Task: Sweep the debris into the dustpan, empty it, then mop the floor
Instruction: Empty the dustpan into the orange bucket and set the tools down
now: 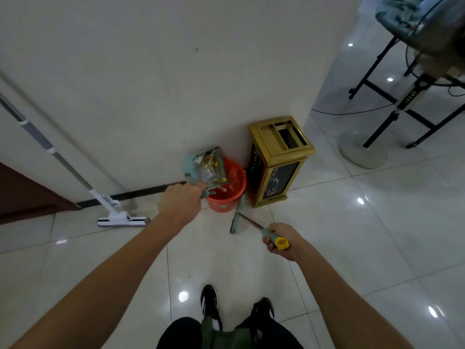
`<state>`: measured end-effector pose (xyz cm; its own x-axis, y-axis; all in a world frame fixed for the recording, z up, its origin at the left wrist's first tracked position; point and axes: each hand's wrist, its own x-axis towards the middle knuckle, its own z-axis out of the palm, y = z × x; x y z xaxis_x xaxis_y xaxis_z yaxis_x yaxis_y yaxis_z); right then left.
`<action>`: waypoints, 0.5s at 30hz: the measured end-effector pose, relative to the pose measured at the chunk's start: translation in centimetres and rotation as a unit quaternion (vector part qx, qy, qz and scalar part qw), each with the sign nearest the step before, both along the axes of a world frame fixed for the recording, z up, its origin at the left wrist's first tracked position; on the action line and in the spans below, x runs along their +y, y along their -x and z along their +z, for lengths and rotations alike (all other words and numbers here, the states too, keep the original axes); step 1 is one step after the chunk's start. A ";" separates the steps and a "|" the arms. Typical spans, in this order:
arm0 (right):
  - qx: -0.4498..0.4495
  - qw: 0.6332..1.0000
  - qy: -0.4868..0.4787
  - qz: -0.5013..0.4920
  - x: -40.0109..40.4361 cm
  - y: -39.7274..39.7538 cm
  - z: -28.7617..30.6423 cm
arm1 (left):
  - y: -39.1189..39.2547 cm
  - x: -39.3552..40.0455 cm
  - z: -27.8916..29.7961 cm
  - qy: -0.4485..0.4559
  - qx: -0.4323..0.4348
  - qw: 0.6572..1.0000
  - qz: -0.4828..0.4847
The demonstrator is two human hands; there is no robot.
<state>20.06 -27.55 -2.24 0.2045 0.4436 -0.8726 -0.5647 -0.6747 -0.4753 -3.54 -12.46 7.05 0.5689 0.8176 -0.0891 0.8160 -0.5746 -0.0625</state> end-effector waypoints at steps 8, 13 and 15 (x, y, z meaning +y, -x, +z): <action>-0.044 0.995 -0.014 0.088 -1.8 -4.0 0.6 | -4.4 -2.1 0.6 -0.030 0.032 0.998 0.033; -0.059 0.991 -0.024 0.114 -2.4 -6.3 0.9 | -7.3 -3.5 0.7 -0.004 0.031 0.998 0.059; -0.056 0.991 -0.024 0.118 -2.4 -6.8 0.9 | -8.1 -3.9 0.6 0.004 0.027 0.997 0.069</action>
<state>26.89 -29.99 -1.30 0.1850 0.5316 -0.8265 -0.3361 -0.7561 -0.5616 4.53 -16.35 7.63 0.4455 0.8868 -0.1232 0.8829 -0.4579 -0.1036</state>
